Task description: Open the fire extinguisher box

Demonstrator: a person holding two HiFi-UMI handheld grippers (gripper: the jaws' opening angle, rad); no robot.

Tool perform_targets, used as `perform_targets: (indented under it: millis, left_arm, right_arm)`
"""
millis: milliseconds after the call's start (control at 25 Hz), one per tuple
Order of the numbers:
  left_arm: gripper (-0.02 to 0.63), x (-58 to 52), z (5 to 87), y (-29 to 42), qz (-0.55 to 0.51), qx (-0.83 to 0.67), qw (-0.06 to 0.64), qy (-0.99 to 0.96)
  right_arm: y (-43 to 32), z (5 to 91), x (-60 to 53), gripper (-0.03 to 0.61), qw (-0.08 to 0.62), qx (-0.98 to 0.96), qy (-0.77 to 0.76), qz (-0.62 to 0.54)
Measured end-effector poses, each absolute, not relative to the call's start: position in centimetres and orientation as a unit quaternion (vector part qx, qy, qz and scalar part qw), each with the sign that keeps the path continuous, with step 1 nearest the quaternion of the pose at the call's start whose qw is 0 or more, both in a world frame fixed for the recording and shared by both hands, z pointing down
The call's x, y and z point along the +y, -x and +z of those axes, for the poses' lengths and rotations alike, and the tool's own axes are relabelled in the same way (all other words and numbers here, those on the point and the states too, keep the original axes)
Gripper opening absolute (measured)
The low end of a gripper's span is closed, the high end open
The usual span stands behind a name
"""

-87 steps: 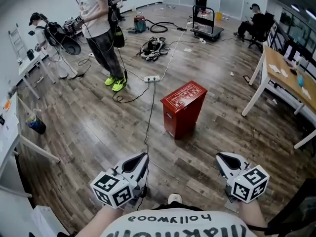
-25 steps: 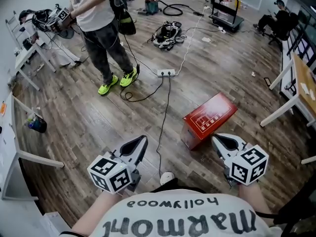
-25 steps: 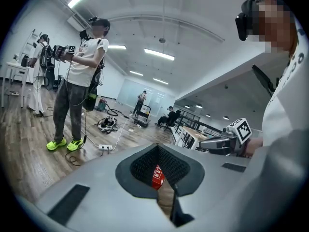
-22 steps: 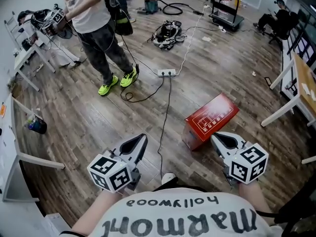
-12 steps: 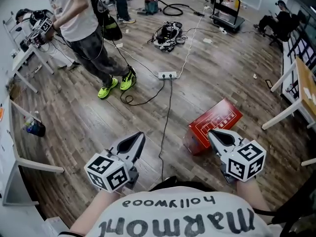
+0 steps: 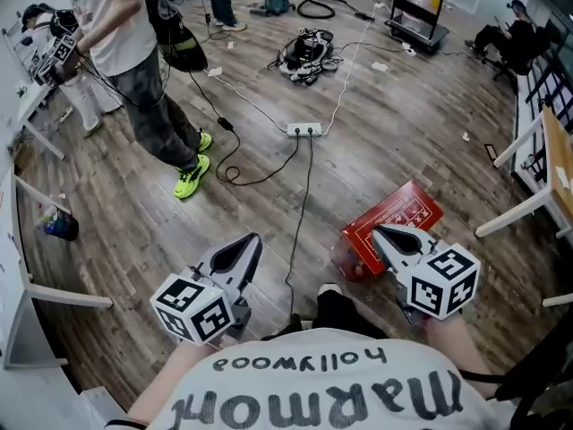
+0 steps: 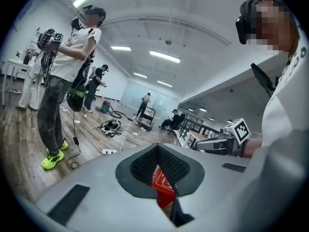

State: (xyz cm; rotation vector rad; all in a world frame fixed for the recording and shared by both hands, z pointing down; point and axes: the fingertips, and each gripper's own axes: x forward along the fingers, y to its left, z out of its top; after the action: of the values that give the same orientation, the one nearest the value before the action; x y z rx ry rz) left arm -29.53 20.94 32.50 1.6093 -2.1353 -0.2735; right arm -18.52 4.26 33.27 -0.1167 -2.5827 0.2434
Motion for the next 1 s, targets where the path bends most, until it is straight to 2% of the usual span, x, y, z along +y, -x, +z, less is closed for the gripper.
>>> perform_targets:
  millis: [360,1000]
  left_arm:
    - [0.006,17.1,32.2,34.2,-0.087,-0.788,0.227,-0.566]
    - [0.006,5.3,36.0,38.9,-0.099,-0.764,0.279,-0.574]
  right_arm:
    - [23.2,33.1,-0.6,0.011,0.268,-0.957,0.057,0.095]
    - [24.3,37.3,-12.4,0.011,0.314,-0.941,0.022,0.123]
